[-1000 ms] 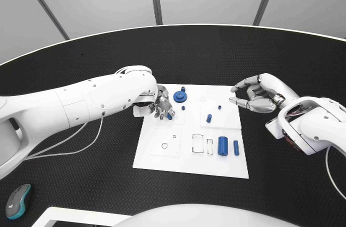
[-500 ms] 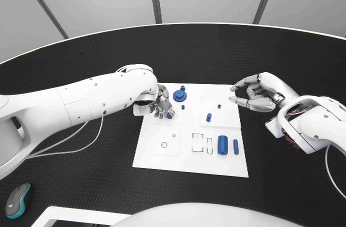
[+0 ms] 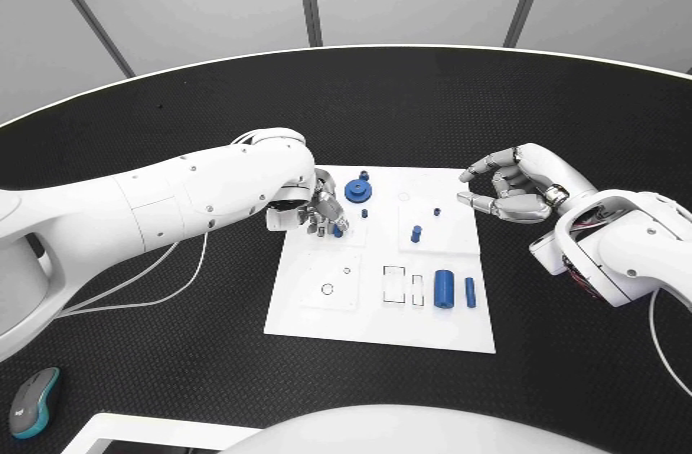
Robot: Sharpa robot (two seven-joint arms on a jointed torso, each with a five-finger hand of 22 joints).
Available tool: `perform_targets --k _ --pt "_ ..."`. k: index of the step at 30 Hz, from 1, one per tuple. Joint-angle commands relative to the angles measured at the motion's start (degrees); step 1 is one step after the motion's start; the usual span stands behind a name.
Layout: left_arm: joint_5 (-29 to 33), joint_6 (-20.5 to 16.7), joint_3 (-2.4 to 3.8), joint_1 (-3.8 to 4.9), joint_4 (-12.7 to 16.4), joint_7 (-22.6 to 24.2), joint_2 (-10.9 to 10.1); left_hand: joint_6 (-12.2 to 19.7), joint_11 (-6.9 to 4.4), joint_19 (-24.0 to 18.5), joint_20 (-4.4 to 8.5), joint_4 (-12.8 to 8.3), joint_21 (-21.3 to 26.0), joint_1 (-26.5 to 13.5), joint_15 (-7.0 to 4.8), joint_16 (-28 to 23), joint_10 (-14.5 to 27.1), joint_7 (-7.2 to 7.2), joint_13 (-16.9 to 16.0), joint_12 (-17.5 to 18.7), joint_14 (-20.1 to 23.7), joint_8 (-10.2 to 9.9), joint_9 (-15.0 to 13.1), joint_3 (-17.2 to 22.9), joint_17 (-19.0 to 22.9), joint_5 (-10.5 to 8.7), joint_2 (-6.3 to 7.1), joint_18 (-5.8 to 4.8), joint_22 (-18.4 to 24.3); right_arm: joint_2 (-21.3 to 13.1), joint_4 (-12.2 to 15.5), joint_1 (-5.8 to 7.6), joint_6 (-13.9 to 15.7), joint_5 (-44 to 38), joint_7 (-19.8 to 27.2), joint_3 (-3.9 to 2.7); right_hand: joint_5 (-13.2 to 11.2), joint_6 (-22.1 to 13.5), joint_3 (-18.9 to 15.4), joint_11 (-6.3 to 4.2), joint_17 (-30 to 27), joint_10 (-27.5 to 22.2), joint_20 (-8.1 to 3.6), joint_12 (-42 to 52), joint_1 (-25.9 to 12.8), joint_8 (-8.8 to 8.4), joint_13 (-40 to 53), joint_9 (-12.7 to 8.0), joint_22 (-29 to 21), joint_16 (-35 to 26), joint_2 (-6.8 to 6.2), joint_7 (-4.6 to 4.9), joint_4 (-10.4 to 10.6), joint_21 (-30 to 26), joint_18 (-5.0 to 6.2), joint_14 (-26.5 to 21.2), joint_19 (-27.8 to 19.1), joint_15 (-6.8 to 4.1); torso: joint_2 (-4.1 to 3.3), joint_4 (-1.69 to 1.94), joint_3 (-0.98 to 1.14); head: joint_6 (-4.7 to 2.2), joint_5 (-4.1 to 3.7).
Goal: Assemble the parts on the task board
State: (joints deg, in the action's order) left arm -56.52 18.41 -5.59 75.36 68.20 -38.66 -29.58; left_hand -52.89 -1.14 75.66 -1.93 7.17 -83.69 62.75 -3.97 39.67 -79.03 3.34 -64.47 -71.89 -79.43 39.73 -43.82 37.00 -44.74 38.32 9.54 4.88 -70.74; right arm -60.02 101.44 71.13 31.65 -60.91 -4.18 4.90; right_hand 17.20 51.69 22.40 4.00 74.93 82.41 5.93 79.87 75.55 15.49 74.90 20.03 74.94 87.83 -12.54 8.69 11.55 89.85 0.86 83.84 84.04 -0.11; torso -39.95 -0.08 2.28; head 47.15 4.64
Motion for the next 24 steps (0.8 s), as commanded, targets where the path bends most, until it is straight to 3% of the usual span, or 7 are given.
perform_targets --k 1,9,14,22,24 --pt "0.03 0.04 0.00 -0.03 -0.10 -0.02 0.03 0.31 -0.34 0.32 -0.23 -4.57 0.29 -1.15 -0.39 -0.33 -0.23 -0.75 0.14 0.20 -0.18 0.27 -0.23 3.32 -0.14 -0.35 0.02 -0.55 0.17 -0.02 0.02 0.00 -0.01 0.00 -0.01 0.00 0.35 0.28 0.09 -0.32 9.74 0.06 -0.40 0.04 0.53 0.37 6.10 0.04 15.06 -0.22 -0.02 -0.11 0.29 0.15 -0.86 4.92 5.96 -0.39 0.07 0.01 0.01 -0.02 -0.03" --pt "0.06 0.33 -0.01 -0.09 -0.26 -0.10 -0.08 -0.38 -0.68 0.49 -0.17 0.42 0.70 -3.90 -0.63 -0.36 0.01 -1.27 -0.09 0.25 -0.10 -0.45 0.07 -5.77 -0.59 -0.54 1.60 -0.56 0.32 -0.12 0.08 0.00 0.17 0.00 -0.01 0.00 0.42 0.22 0.06 -0.31 9.61 -0.06 -0.41 -0.12 0.50 0.35 5.96 0.02 15.06 -0.28 -0.12 -0.09 0.32 0.15 -0.86 4.89 5.96 -0.39 0.08 -0.01 -0.01 -0.04 -0.13" --pt "0.07 0.21 -0.01 -0.10 -0.21 -0.15 -0.25 -0.61 -0.70 0.60 -0.14 1.48 0.73 -3.93 -0.65 -0.38 -0.02 -1.29 -0.30 0.14 -0.11 -0.67 0.22 -7.45 -0.68 -0.98 1.79 -0.59 0.23 -0.20 0.12 0.00 0.22 0.00 -0.01 0.00 0.42 0.22 0.06 -0.31 9.61 -0.06 -0.41 -0.12 0.50 0.35 5.96 0.02 15.06 -0.28 -0.12 -0.09 0.32 0.15 -0.86 4.89 5.96 -0.39 0.12 0.03 -0.02 -0.08 -0.18" --pt "0.07 -0.40 -0.01 -0.10 -0.09 -0.21 -0.50 -1.04 -0.67 0.69 -0.14 5.09 0.84 -4.06 -0.62 -0.48 -0.05 -1.27 -0.64 -0.01 -0.13 -1.20 0.56 -10.60 -0.86 -4.65 2.07 -0.59 0.23 -0.19 0.05 0.00 0.30 0.00 -0.01 0.00 0.42 0.22 0.06 -0.31 9.61 -0.06 -0.41 -0.12 0.50 0.35 5.96 0.02 15.06 -0.28 -0.12 -0.09 0.32 0.15 -0.86 4.89 5.96 -0.39 0.11 0.00 -0.07 -0.14 -0.15" --pt "0.07 -0.54 -0.01 -0.11 -0.02 -0.24 -0.62 -1.18 -0.65 0.72 -0.15 6.35 0.86 -3.97 -0.60 -0.51 -0.07 -1.26 -0.72 -0.05 -0.14 -1.30 0.63 -11.48 -0.91 -6.78 2.27 -0.59 0.22 -0.19 0.03 0.00 0.30 0.00 -0.01 0.00 0.47 0.17 0.04 -0.30 9.57 -0.09 -0.41 -0.16 0.45 0.34 5.93 0.01 15.06 -0.30 -0.17 -0.07 0.37 0.15 -0.86 4.87 5.96 -0.39 0.10 0.00 -0.05 -0.18 -0.18"
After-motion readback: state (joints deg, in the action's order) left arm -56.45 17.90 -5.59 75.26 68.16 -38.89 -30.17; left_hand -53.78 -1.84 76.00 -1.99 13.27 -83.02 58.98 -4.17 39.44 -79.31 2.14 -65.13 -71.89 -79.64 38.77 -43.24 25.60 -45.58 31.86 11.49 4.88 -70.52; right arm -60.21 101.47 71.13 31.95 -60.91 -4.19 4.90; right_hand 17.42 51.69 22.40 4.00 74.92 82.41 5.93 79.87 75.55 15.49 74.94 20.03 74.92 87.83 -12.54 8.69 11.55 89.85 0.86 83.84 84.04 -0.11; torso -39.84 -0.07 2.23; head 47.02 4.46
